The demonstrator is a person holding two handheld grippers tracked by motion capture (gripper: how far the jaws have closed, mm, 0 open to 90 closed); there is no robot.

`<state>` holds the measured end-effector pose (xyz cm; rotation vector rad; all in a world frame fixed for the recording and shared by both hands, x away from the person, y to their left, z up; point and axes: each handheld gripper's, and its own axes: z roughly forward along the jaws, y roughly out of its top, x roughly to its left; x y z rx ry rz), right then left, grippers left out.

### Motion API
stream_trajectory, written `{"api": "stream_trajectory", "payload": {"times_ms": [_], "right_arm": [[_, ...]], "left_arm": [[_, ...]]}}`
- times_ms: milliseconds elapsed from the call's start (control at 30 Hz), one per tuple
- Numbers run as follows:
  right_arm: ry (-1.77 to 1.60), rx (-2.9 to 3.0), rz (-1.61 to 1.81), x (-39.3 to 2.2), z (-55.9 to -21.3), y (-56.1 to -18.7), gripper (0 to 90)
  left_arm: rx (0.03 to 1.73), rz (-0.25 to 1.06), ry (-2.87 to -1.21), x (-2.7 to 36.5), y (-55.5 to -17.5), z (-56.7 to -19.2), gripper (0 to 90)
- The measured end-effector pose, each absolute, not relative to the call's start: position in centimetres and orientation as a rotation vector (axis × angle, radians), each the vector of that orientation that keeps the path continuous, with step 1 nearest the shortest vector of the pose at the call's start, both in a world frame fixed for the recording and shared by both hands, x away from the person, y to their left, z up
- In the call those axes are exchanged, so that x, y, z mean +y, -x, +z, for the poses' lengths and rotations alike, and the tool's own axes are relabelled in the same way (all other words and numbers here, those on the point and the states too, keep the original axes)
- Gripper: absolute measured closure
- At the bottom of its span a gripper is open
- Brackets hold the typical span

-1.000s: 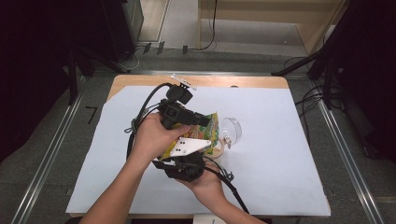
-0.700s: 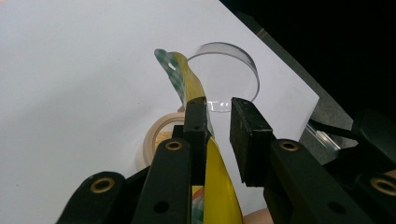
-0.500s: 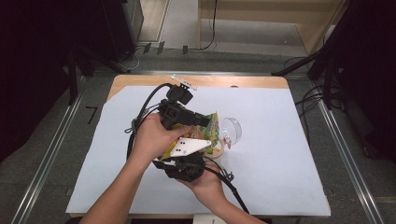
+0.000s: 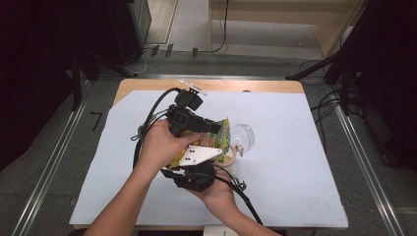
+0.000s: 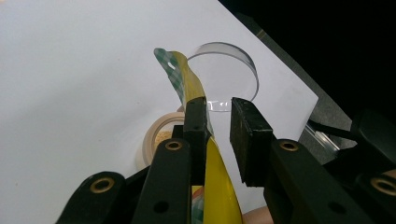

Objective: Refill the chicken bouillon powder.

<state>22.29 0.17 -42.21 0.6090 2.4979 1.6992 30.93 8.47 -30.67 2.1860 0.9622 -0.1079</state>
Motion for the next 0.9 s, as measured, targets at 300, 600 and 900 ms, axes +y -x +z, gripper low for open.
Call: {"api": "stream_trajectory", "payload": {"times_ms": [300, 600, 900], "right_arm": [[-0.615, 2.500, 1.698, 0.17, -42.23, -22.32, 77.0], [-0.636, 2.529, 1.695, 0.26, -41.85, -22.37, 76.9], [-0.629, 2.537, 1.692, 0.33, -41.70, -22.49, 76.9]], "left_arm": [[0.966, -0.112, -2.188, 8.54, -31.05, -30.73, 77.2], [0.981, -0.126, -2.175, 8.85, -31.40, -30.78, 77.1], [0.978, -0.120, -2.176, 8.97, -31.42, -30.65, 76.9]]}}
